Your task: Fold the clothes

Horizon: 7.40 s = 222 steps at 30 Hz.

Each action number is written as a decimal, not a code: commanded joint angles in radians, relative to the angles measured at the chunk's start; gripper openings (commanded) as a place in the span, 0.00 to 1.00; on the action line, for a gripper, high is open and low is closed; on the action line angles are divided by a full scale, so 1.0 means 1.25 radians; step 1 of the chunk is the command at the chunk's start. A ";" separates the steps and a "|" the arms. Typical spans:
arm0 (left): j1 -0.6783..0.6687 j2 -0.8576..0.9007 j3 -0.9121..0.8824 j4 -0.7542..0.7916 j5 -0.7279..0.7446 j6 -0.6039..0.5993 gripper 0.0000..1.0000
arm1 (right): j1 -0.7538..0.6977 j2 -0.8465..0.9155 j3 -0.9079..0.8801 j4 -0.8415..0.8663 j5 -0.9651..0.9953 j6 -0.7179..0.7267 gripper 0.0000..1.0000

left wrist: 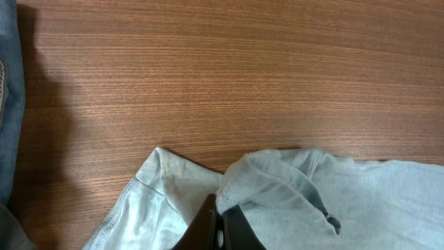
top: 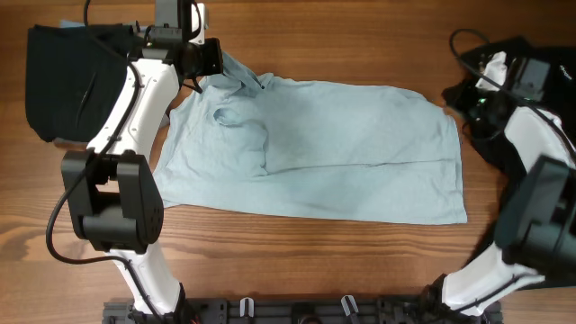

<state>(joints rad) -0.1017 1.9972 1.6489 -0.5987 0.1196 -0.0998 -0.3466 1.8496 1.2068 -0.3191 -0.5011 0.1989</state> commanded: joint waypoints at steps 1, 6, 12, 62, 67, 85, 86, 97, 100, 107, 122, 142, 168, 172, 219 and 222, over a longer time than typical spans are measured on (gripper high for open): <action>0.001 -0.011 0.007 0.000 -0.007 -0.011 0.04 | 0.004 -0.064 0.009 -0.020 0.088 -0.013 0.04; 0.001 -0.011 0.007 0.000 -0.007 -0.011 0.04 | 0.006 -0.068 0.008 -0.061 0.097 -0.011 0.04; 0.001 -0.011 0.007 -0.002 -0.007 -0.011 0.04 | 0.009 -0.004 -0.016 -0.016 0.177 -0.013 0.79; 0.001 -0.011 0.007 -0.003 -0.004 -0.011 0.04 | 0.041 0.072 -0.017 -0.123 0.005 -0.110 0.04; 0.001 -0.011 0.007 -0.003 -0.004 -0.011 0.04 | 0.054 0.070 -0.017 -0.161 0.031 -0.113 0.04; 0.001 -0.011 0.007 -0.015 -0.004 -0.011 0.04 | 0.046 -0.027 -0.001 -0.056 0.072 -0.111 0.47; 0.001 -0.011 0.007 -0.015 -0.004 -0.011 0.04 | 0.046 -0.015 -0.005 -0.057 0.101 -0.098 0.47; 0.001 -0.011 0.007 -0.015 -0.004 -0.011 0.04 | 0.046 0.102 -0.009 -0.060 0.097 -0.091 0.39; 0.001 -0.011 0.007 -0.015 -0.004 -0.011 0.04 | 0.046 0.117 -0.009 -0.060 0.083 -0.095 0.38; 0.001 -0.011 0.007 -0.015 -0.004 -0.011 0.04 | 0.047 0.141 -0.009 -0.046 0.083 -0.095 0.30; 0.001 -0.011 0.007 -0.015 -0.004 -0.011 0.04 | 0.041 0.099 0.009 0.010 0.053 -0.096 0.04; 0.001 -0.011 0.007 -0.015 -0.004 -0.011 0.04 | 0.019 0.049 0.012 0.006 0.053 -0.109 0.05; -0.001 -0.069 0.006 -0.024 -0.004 -0.011 0.04 | -0.032 0.032 0.033 -0.039 0.001 -0.088 0.61; -0.001 -0.069 0.006 -0.024 -0.004 -0.011 0.04 | 0.003 0.078 0.033 -0.012 0.030 -0.097 0.56; -0.001 -0.069 0.006 -0.036 -0.005 -0.011 0.04 | 0.016 0.072 0.035 0.010 0.026 -0.060 0.04; -0.001 -0.069 0.007 -0.036 -0.004 -0.011 0.04 | 0.006 0.039 0.035 0.012 0.026 -0.052 0.04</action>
<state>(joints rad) -0.1017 1.9369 1.6489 -0.6441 0.1196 -0.1036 -0.3218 1.9751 1.2465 -0.3107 -0.4419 0.1009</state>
